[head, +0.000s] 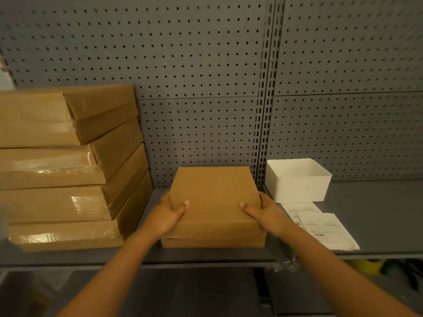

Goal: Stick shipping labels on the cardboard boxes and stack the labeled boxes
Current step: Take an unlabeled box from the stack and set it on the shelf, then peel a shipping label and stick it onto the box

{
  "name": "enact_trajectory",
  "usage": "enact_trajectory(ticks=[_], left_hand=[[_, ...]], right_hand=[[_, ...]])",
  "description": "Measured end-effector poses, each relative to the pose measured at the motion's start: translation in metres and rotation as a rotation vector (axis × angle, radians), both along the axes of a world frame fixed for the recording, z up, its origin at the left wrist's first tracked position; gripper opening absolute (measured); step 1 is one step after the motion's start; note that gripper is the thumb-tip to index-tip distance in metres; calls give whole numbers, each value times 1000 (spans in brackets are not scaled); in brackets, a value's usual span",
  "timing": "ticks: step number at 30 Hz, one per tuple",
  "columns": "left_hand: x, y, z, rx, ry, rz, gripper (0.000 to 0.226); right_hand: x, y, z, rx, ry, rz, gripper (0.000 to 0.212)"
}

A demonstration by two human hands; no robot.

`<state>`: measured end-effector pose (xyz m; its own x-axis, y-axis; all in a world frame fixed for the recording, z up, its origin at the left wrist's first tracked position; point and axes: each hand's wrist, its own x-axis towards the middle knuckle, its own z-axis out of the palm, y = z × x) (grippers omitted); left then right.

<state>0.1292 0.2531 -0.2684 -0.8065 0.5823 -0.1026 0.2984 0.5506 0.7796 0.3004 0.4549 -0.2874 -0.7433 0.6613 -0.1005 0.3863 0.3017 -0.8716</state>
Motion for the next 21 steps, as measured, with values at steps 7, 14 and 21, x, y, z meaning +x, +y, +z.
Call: enact_trajectory(ticks=[7, 14, 21], left_hand=[[-9, 8, 13, -206, 7, -45, 74], [33, 51, 38, -202, 470, -148, 61], [105, 136, 41, -4, 405, -402, 37]], right_hand=[[3, -8, 13, 160, -69, 8, 77], [19, 6, 29, 341, 117, -78, 58], [96, 98, 1, 449, -238, -156, 20]])
